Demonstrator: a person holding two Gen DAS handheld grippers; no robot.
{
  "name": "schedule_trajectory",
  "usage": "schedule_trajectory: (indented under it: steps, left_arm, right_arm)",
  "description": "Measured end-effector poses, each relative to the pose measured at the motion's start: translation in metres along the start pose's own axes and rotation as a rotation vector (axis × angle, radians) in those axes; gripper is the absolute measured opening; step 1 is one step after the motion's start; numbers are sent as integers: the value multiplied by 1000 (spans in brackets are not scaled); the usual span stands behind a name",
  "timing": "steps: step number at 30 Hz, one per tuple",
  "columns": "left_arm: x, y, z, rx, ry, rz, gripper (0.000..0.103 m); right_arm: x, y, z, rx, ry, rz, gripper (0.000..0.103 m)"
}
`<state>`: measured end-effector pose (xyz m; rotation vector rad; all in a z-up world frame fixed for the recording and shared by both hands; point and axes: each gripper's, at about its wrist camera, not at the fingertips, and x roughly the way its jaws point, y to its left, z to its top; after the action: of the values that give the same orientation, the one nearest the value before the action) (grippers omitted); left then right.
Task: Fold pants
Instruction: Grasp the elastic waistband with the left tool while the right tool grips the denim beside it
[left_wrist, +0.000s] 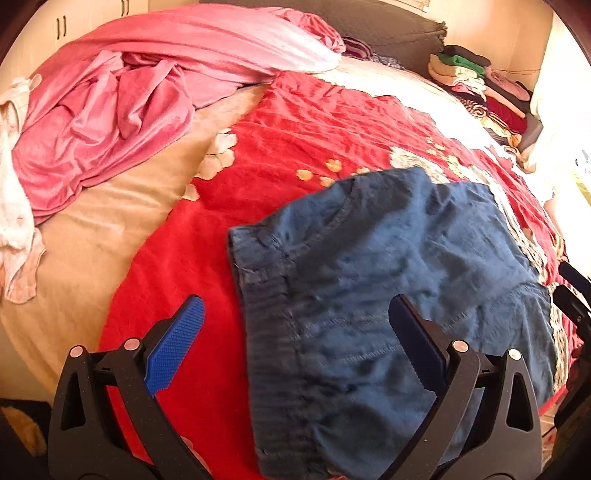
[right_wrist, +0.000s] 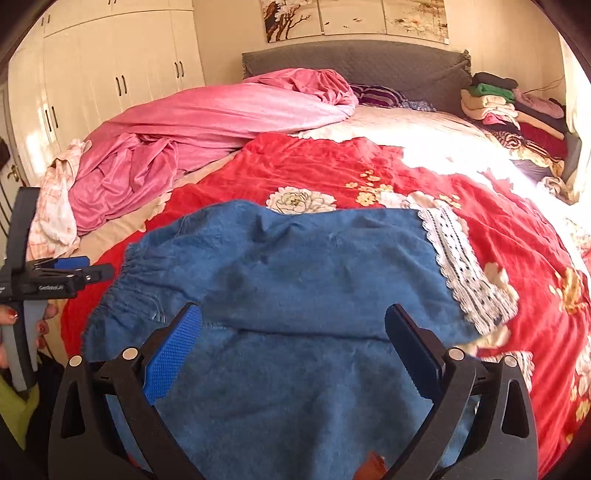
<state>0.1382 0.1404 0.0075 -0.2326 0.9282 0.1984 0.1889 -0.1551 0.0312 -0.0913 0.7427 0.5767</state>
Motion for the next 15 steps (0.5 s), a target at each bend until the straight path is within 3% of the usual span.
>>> schedule_trajectory:
  steps: [3, 6, 10, 11, 14, 15]
  left_arm:
    - [27, 22, 22, -26, 25, -19, 94]
    - [49, 31, 34, 7, 40, 28, 94]
    - [67, 36, 43, 17, 38, -19, 92]
    - [72, 34, 43, 33, 45, -37, 87]
    - [83, 26, 42, 54, 72, -76, 44]
    - [86, 24, 40, 67, 84, -51, 38]
  right_arm:
    - [25, -2, 18, -38, 16, -27, 99]
    - [48, -7, 30, -57, 36, -34, 99]
    - [79, -12, 42, -75, 75, -49, 99]
    - [88, -12, 45, -76, 92, -43, 99]
    - [114, -13, 54, -56, 141, -8, 99]
    - [122, -14, 57, -47, 159, 2, 99]
